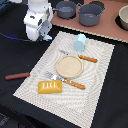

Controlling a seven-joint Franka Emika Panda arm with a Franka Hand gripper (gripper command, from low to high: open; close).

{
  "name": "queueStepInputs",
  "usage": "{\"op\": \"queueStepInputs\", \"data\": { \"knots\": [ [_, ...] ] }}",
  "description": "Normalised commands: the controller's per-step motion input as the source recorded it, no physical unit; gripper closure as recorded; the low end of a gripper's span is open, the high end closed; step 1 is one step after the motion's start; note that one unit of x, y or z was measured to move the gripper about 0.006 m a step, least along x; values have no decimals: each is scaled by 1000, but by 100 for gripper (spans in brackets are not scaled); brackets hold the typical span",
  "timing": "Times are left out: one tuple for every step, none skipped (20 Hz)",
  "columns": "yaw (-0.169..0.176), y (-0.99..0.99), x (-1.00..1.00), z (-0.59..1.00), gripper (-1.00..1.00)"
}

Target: Interact with the objects in diverse but meaningful ways.

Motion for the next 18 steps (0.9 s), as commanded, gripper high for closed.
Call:
{"op": "queueStepInputs", "data": {
  "knots": [
    [0,89,-29,-57,100],
    [0,74,0,0,100],
    [0,66,51,29,100],
    [-24,103,266,286,100],
    [-61,89,166,517,100],
    [-76,46,17,763,100],
    [-85,191,143,906,100],
    [-88,471,506,1000,100],
    [-72,486,520,1000,100],
    [-58,466,491,1000,100],
    [-39,457,529,1000,100],
    [-35,494,591,1000,100],
    [-34,497,589,1000,100],
    [-34,494,580,1000,100],
    [-28,500,569,1000,100],
    [-18,509,586,986,100],
    [-3,514,606,909,100],
    [0,549,620,751,100]
  ]
}}
